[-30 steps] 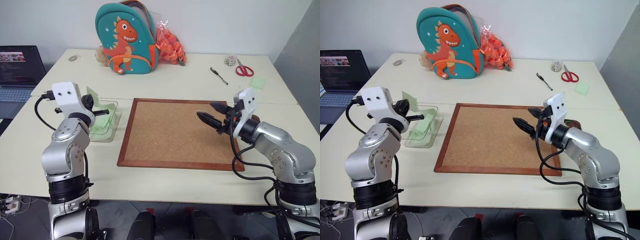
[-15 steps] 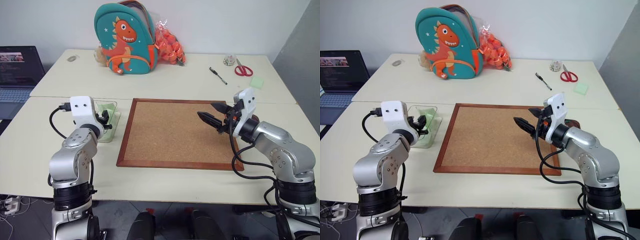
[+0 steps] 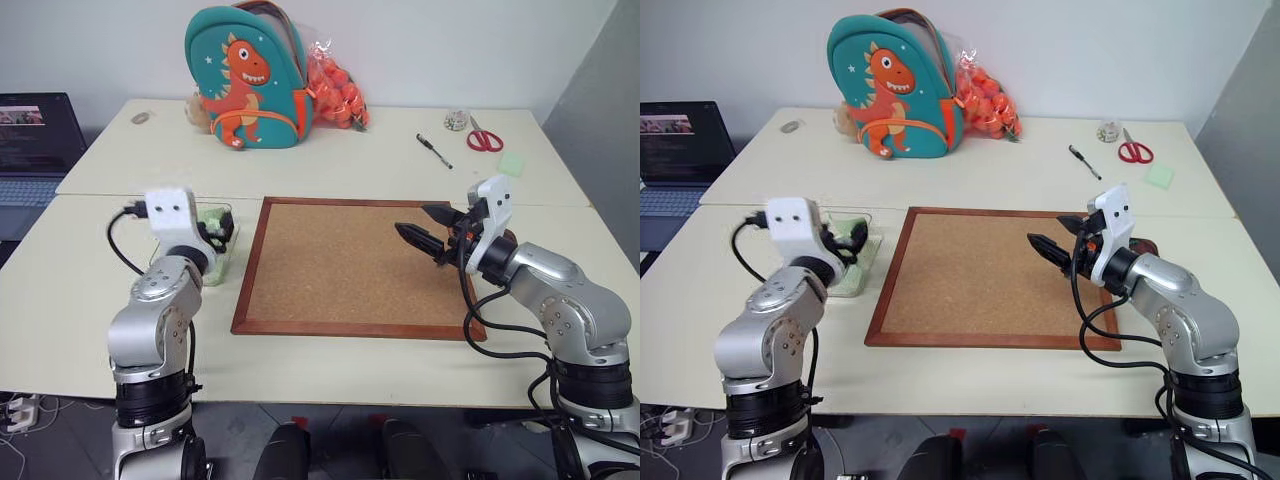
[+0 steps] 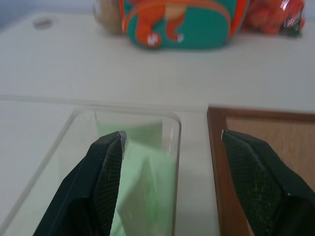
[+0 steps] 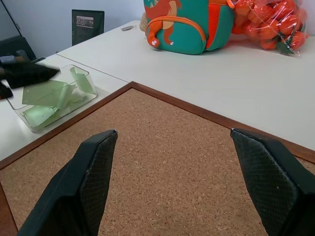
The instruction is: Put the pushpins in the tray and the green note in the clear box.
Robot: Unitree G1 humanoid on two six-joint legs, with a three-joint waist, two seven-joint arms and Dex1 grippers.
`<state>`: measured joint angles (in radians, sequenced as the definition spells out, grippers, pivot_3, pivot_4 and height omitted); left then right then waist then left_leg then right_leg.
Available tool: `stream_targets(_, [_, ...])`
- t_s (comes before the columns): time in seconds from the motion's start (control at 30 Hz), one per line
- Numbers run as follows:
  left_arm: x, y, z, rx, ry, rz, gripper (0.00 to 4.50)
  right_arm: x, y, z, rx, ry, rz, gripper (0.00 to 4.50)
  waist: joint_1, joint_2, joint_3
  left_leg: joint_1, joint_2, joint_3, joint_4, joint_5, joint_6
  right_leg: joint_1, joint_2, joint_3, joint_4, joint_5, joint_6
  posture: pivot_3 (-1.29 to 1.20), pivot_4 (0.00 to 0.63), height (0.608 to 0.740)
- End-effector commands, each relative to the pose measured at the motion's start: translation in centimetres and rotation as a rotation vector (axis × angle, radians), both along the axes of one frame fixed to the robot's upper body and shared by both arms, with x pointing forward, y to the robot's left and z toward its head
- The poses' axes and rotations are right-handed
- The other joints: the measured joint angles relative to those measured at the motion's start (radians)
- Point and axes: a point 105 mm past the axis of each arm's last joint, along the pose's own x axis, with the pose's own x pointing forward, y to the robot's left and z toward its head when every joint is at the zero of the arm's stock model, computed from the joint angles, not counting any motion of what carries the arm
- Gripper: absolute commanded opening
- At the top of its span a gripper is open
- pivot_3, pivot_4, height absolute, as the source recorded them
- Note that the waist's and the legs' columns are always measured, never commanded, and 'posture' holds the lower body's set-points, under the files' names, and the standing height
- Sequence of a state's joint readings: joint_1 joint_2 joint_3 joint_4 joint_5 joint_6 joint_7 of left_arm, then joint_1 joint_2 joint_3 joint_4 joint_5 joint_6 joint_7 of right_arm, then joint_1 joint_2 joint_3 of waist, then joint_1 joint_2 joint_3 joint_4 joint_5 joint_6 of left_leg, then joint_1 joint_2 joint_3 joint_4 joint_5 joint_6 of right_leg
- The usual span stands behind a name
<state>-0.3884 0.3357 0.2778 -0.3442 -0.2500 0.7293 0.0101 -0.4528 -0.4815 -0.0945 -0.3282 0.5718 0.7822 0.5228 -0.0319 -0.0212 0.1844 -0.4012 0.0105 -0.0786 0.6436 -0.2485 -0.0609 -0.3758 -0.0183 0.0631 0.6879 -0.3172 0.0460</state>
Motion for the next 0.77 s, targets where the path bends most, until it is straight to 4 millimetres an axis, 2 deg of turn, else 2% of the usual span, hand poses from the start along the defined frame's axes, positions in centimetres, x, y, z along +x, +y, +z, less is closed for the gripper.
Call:
stream_targets(0.03, [-1.3,0.4,2.6,0.086,-0.135,0.037,3.29,-0.3,0.0,1.4,-0.002,-0.062,0.009,3.92,0.0,0.0,0.0,0.0,0.0,0.0,0.0,0.0,0.0,0.0,0.0,0.0,0.0,0.0,0.0,0.0,0.15,0.74])
stream_targets(0.23, [-1.1,-2.3,1.9,0.107,-0.112,-0.152,3.29,-0.7,-0.5,1.1,0.009,-0.05,-0.001,3.92,0.003,0.0,0.0,0.0,-0.001,0.0,0.001,0.0,0.0,0.001,0.0,0.0,0.0,0.0,0.0,0.0,0.15,0.74])
stream_targets(0.33, [-1.2,-5.5,0.2,0.086,-0.015,-0.407,3.29,-1.9,-1.0,0.6,-0.003,-0.036,0.009,3.92,0.004,0.0,0.0,0.0,0.0,0.0,0.0,0.0,0.0,0.001,0.0,-0.001,0.0,0.0,0.0,0.0,0.15,0.74])
stream_targets(0.47, [-1.0,-5.9,-2.0,0.14,0.105,-0.49,3.29,-4.4,-1.2,-0.7,-0.04,-0.018,0.048,3.92,0.003,0.0,0.0,-0.001,-0.001,-0.001,0.0,0.0,0.0,0.001,0.0,-0.001,-0.001,0.0,0.0,0.0,0.15,0.74])
stream_targets(0.63, [-2.5,-7.0,-2.5,0.093,0.109,-0.707,3.29,-6.5,-1.8,-2.7,-0.143,-0.058,0.043,3.92,-0.003,0.0,0.0,0.001,0.0,0.0,-0.001,0.0,0.0,0.001,0.002,-0.001,-0.001,0.0,0.0,0.0,0.15,0.74])
stream_targets(0.77, [-3.0,-7.6,-2.5,0.102,0.097,-0.782,3.29,-6.8,-2.2,-2.4,-0.101,-0.078,0.023,3.92,-0.002,0.0,0.0,0.001,0.001,0.0,0.0,0.0,0.0,0.002,0.003,0.0,-0.001,0.0,0.0,0.0,0.15,0.74])
